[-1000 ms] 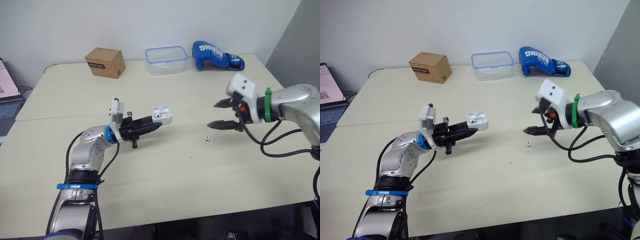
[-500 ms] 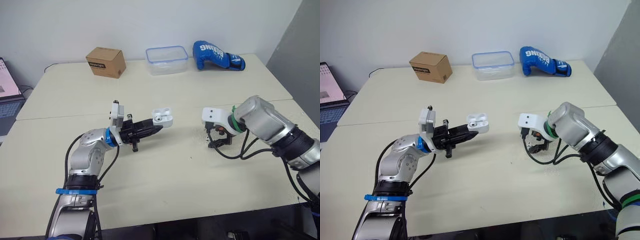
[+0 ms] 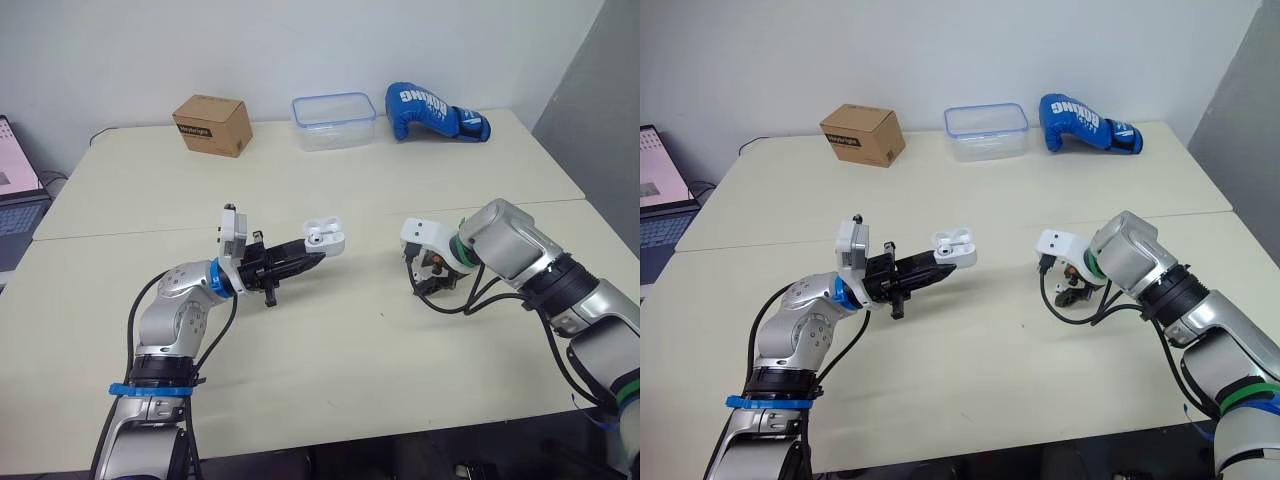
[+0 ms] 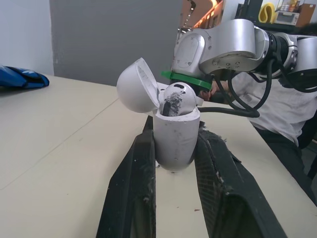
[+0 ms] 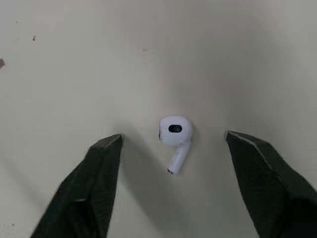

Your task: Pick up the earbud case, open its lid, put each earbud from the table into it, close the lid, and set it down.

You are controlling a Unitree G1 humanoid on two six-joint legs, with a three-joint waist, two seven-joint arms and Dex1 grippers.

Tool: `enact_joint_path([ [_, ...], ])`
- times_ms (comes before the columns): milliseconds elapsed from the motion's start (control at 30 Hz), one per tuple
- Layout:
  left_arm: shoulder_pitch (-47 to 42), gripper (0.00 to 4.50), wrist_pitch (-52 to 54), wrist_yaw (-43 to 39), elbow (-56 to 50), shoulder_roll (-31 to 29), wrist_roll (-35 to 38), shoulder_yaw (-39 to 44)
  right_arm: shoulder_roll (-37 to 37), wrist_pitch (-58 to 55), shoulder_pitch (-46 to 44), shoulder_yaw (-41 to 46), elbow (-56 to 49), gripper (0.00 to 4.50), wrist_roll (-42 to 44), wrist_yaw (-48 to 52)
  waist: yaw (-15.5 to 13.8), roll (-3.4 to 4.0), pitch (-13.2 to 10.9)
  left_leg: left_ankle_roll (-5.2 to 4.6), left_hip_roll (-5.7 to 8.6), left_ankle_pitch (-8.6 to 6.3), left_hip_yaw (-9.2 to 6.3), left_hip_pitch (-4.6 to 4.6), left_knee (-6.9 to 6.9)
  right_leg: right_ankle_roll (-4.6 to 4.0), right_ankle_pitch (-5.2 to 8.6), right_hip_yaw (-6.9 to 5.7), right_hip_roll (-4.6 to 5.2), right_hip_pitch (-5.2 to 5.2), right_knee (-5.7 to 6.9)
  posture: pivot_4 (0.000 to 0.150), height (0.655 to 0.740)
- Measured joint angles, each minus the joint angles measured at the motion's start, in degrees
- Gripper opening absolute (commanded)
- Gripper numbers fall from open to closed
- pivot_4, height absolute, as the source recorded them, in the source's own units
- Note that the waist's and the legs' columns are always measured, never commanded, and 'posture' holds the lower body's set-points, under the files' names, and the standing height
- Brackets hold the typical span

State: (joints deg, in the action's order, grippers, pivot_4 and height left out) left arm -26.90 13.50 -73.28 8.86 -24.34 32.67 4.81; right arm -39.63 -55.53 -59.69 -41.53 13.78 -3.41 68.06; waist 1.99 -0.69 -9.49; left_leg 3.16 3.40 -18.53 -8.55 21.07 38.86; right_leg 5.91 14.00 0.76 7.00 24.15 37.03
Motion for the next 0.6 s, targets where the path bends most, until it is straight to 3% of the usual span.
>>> enact_joint_path([
  [467, 0.00, 0.72, 0.02, 0.16, 0.01, 0.00, 0.01, 0.00, 0.67, 0.52, -0.01, 0.32, 0.47, 2.65, -1.29, 0.73, 0.01, 0.00, 0.00, 0.00, 0.00, 0.00, 0.00, 0.00, 0.00, 0.00, 0.00, 0.00, 0.00, 0.00, 0.01, 0.150, 0.7307],
  [600, 0.00, 0.72, 0.02, 0.17, 0.01, 0.00, 0.01, 0.00, 0.92, 1.14, 0.00, 0.32, 0.47, 1.66, -2.05, 0.72, 0.01, 0.00, 0.00, 0.00, 0.00, 0.00, 0.01, 0.00, 0.00, 0.00, 0.00, 0.00, 0.00, 0.00, 0.00, 0.150, 0.7307],
])
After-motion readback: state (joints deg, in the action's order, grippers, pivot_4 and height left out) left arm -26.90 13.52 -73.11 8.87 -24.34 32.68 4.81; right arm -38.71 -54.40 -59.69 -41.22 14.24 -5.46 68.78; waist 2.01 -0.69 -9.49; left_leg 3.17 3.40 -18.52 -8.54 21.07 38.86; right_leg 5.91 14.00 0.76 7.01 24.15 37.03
